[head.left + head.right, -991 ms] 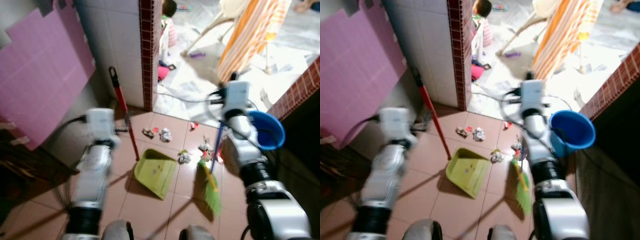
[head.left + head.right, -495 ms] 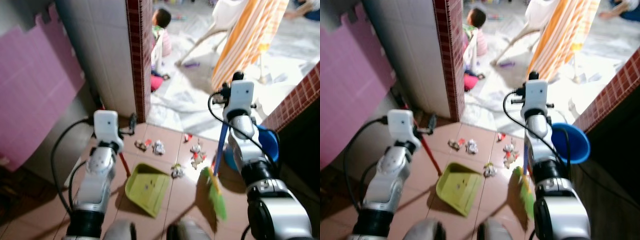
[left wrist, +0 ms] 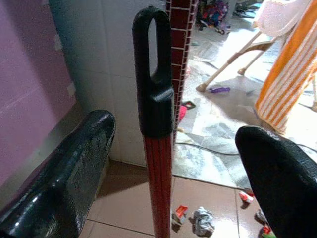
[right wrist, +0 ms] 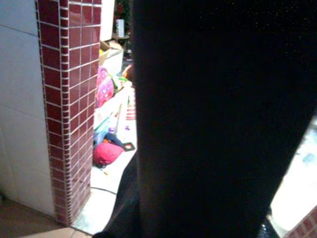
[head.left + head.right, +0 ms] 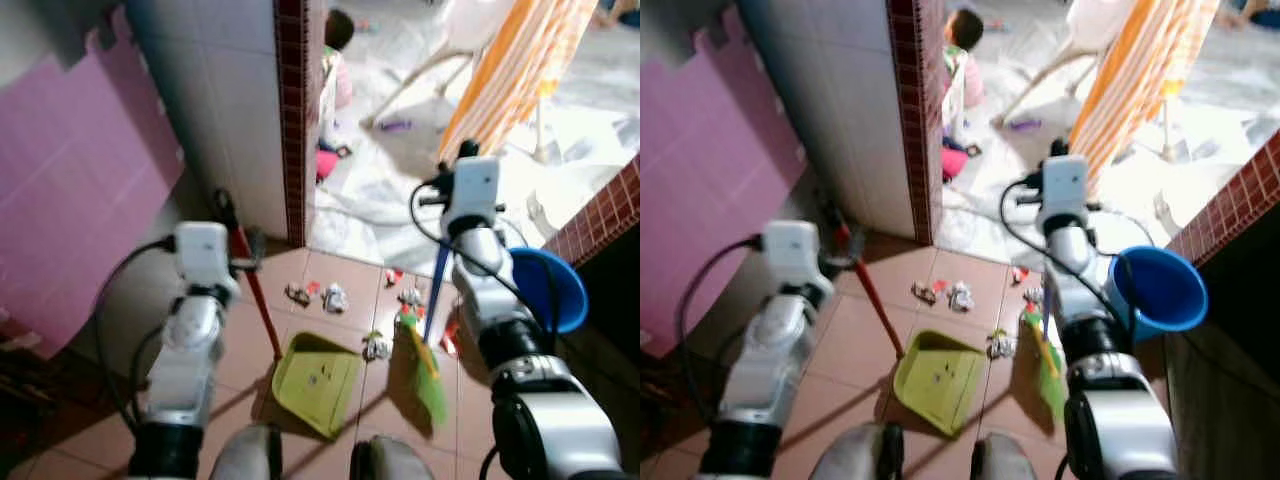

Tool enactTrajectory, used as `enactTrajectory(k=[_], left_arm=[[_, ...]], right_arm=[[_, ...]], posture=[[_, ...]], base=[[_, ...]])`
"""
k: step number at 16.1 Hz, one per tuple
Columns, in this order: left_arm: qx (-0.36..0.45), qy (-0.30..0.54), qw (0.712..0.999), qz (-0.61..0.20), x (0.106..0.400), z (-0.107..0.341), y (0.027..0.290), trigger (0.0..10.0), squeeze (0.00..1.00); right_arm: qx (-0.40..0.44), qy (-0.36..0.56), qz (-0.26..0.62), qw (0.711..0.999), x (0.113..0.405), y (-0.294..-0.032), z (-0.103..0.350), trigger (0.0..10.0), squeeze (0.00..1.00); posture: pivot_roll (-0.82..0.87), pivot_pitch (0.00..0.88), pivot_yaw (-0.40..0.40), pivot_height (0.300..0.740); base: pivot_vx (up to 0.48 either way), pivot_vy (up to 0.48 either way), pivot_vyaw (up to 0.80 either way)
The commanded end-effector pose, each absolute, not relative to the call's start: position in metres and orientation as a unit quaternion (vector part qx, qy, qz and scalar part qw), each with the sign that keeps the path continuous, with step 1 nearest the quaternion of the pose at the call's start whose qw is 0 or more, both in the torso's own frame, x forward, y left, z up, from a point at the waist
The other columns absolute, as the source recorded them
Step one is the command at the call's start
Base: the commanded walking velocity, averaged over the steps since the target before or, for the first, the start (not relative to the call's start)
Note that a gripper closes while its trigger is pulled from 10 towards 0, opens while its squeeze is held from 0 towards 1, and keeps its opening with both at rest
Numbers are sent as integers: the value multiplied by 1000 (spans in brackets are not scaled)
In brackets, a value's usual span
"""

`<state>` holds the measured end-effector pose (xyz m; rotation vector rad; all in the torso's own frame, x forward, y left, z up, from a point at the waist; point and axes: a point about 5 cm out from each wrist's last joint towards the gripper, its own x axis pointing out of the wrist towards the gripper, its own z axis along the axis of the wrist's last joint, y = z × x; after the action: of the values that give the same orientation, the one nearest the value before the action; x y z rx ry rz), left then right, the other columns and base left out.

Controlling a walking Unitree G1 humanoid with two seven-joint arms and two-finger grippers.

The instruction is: Sweep floor

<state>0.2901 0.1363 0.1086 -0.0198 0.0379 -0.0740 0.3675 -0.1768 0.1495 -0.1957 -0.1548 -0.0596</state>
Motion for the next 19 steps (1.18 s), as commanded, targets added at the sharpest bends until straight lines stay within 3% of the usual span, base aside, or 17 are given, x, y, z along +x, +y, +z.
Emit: enactTrajectory(k=[1, 8, 19], left_arm=[[0, 20, 999, -27, 289, 110, 145, 10000, 0], [18, 48, 999, -18, 292, 102, 159, 10000, 0], [34, 53, 995, -73, 310, 94, 154, 10000, 0]], right_arm=[[-102, -95, -36, 990, 368, -179, 157, 10000, 0], [-113, -84, -39, 989, 359, -188, 150, 10000, 0], [-129, -84, -40, 987, 353, -199, 154, 10000, 0]], posture=[[17, 126, -22, 740], [9, 181, -33, 740], [-46, 199, -35, 740]], base=[[0, 0, 0], [0, 0, 0], [0, 0, 0]])
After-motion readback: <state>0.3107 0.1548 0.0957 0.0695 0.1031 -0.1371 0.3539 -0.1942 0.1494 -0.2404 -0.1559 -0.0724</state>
